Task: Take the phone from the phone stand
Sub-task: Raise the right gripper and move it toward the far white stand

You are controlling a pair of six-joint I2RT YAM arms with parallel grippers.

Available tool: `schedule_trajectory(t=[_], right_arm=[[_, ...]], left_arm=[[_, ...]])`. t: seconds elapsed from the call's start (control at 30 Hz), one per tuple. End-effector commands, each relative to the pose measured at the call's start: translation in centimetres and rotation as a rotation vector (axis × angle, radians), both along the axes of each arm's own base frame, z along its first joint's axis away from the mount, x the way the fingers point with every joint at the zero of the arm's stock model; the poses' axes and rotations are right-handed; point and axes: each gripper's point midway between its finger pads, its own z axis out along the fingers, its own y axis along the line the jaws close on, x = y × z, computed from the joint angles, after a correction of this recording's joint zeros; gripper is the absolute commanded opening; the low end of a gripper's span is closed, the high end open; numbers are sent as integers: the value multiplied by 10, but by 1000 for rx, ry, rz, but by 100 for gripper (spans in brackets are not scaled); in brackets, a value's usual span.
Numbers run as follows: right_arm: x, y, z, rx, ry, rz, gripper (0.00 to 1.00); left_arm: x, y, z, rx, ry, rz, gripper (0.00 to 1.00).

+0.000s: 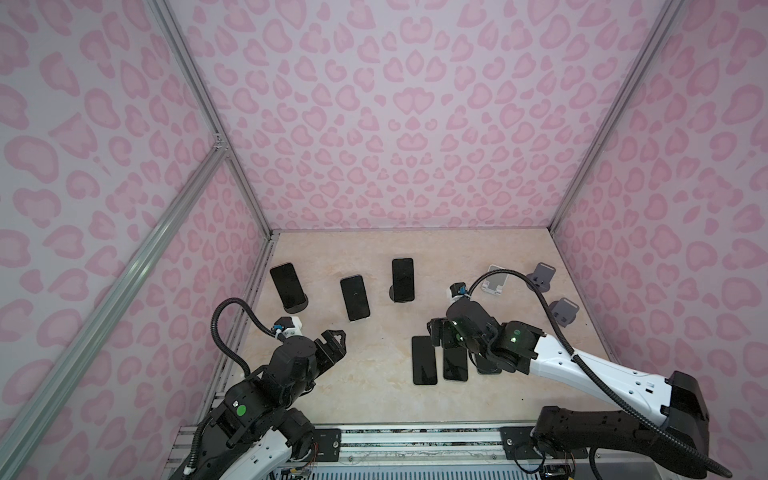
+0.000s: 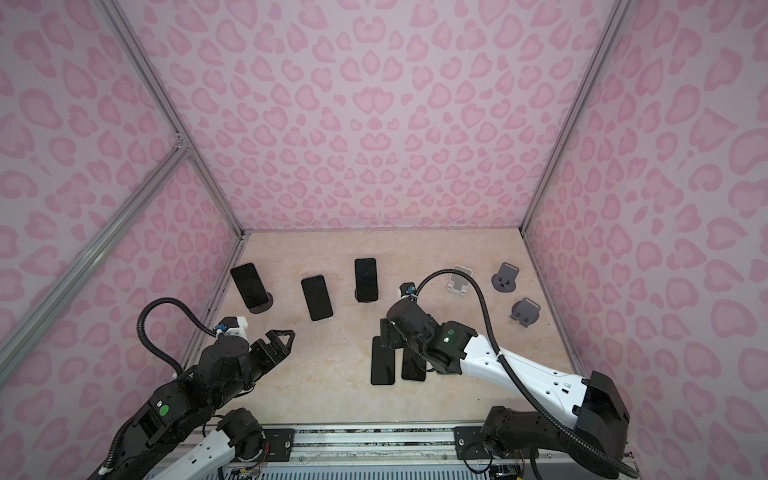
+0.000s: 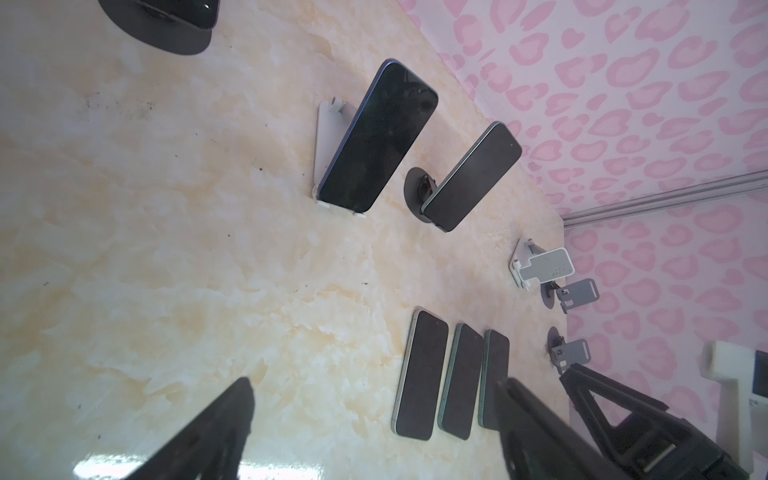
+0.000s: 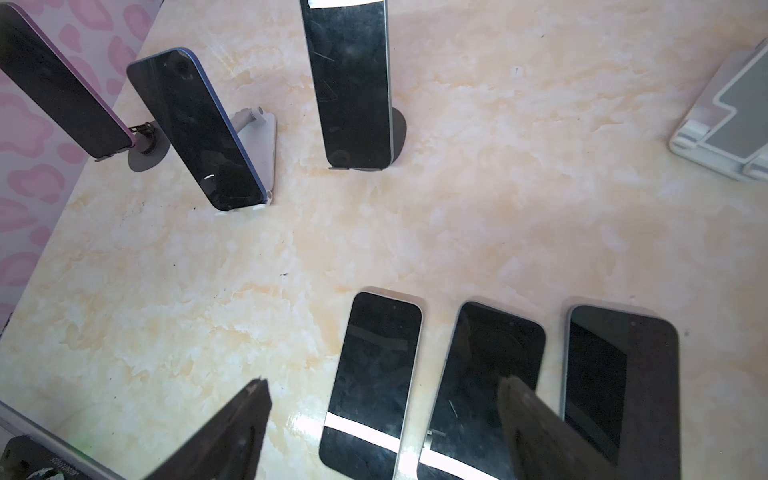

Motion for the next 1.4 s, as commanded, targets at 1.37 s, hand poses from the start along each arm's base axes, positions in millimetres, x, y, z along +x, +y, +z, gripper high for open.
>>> schedule_trajectory(t=[1.37], right_arm=[[44, -22, -3, -22, -32, 4, 96]], left_arm=[[15, 33, 31, 11, -18, 262, 90]])
